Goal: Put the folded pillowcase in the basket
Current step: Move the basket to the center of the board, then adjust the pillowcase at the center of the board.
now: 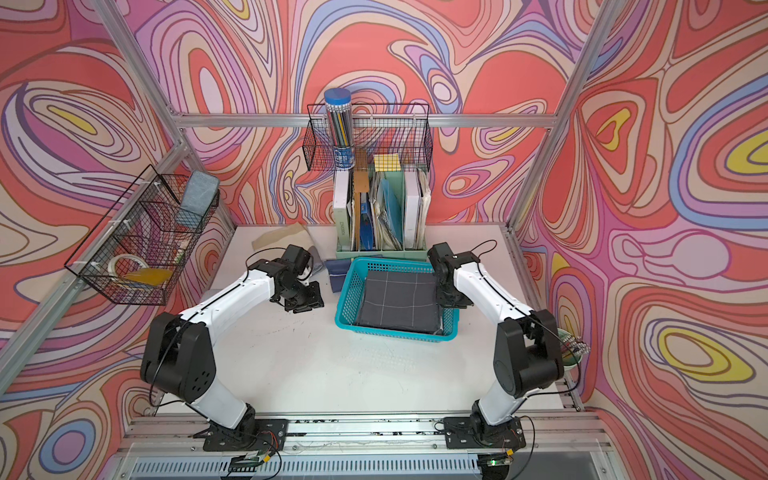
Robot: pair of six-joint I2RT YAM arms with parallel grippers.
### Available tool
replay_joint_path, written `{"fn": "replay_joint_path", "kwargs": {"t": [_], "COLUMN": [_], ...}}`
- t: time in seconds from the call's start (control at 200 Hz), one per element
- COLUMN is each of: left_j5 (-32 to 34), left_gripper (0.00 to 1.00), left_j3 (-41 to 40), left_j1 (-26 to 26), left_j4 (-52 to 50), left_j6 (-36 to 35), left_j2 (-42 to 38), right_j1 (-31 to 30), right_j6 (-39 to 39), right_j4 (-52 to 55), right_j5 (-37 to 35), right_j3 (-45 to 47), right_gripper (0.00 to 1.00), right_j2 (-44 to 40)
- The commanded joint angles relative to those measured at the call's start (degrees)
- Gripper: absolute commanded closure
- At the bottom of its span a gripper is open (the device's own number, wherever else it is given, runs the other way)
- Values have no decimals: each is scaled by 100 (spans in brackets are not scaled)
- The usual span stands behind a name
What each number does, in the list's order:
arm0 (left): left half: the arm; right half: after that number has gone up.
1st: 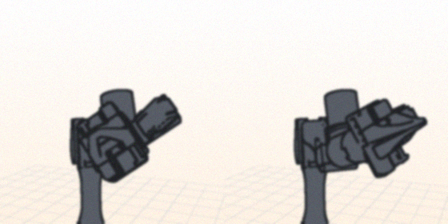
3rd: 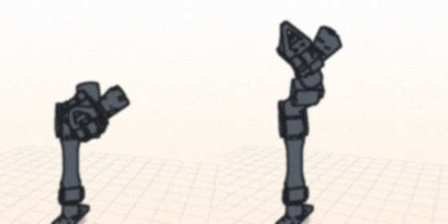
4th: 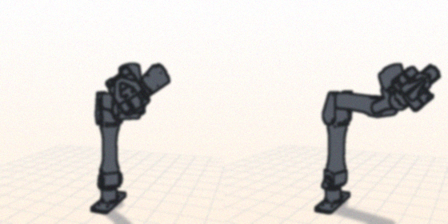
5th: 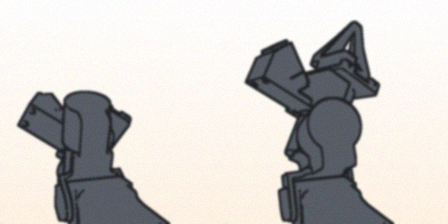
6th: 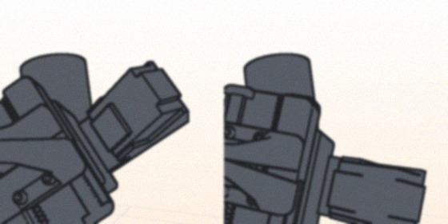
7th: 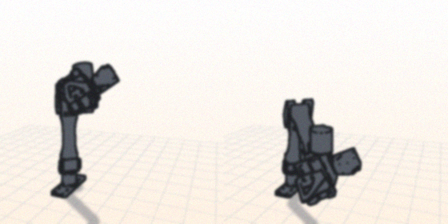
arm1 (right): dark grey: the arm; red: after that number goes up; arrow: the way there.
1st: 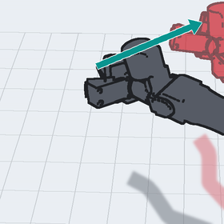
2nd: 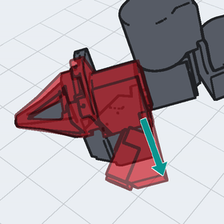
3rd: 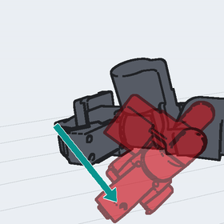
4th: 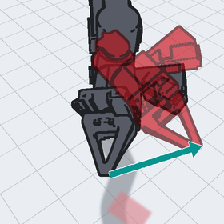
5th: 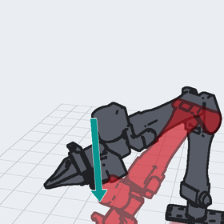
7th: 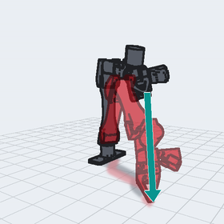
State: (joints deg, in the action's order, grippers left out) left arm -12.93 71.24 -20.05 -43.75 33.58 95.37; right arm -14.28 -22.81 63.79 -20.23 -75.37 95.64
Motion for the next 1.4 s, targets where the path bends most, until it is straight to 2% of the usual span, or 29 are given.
{"fn": "replay_joint_path", "kwargs": {"t": [0.0,0.06,0.14,0.22,0.27,0.466,0.596,0.751,0.866,1.016,1.051,1.091,1.111,1.137,1.187,1.257,1.392], "left_j5": [-192,-157,-116,-76,-86,-17,69,29,95,897,939,903,850,714,578,762,1075], "left_gripper": [57,58,58,58,58,62,64,60,57,52,53,62,76,100,100,100,100], "left_j3": [275,445,582,667,820,1542,1528,1466,1628,1291,1147,1041,1025,1068,1387,2047,2530], "left_j1": [-165,-264,-359,-456,-539,-1117,-1465,-1726,-1742,-1494,-1333,-1136,-1041,-941,-818,-817,-791], "left_j4": [351,331,385,536,525,365,376,618,512,424,583,794,918,1048,1005,668,683], "left_j6": [217,253,349,409,413,443,465,444,350,146,113,92,59,-14,-178,-465,-496], "left_j2": [318,512,682,843,1026,1621,1579,1599,1732,1358,1246,1197,1214,1271,1550,1992,2511], "right_j1": [111,112,110,114,108,110,110,110,109,108,109,110,110,110,109,110,109], "right_j6": [-85,-196,-461,-575,-660,-840,-748,-649,-565,-456,-440,-410,-381,-359,-326,-274,-224], "right_j4": [475,460,586,591,609,465,314,73,-83,-219,-279,-386,-449,-523,-635,-708,-791], "right_j5": [-1150,-997,-1249,-1309,-1334,-1324,-1246,-944,-809,-764,-683,-565,-492,-390,-229,-94,54], "right_j3": [-46,36,95,136,141,8,-48,-7,40,91,110,145,170,185,211,207,231], "right_gripper": [75,70,60,57,49,48,48,48,49,49,50,56,61,75,100,100,100], "right_j2": [205,66,-235,-581,-747,-1066,-1193,-1296,-1417,-1638,-1698,-1758,-1775,-1794,-1803,-1765,-1723]}}
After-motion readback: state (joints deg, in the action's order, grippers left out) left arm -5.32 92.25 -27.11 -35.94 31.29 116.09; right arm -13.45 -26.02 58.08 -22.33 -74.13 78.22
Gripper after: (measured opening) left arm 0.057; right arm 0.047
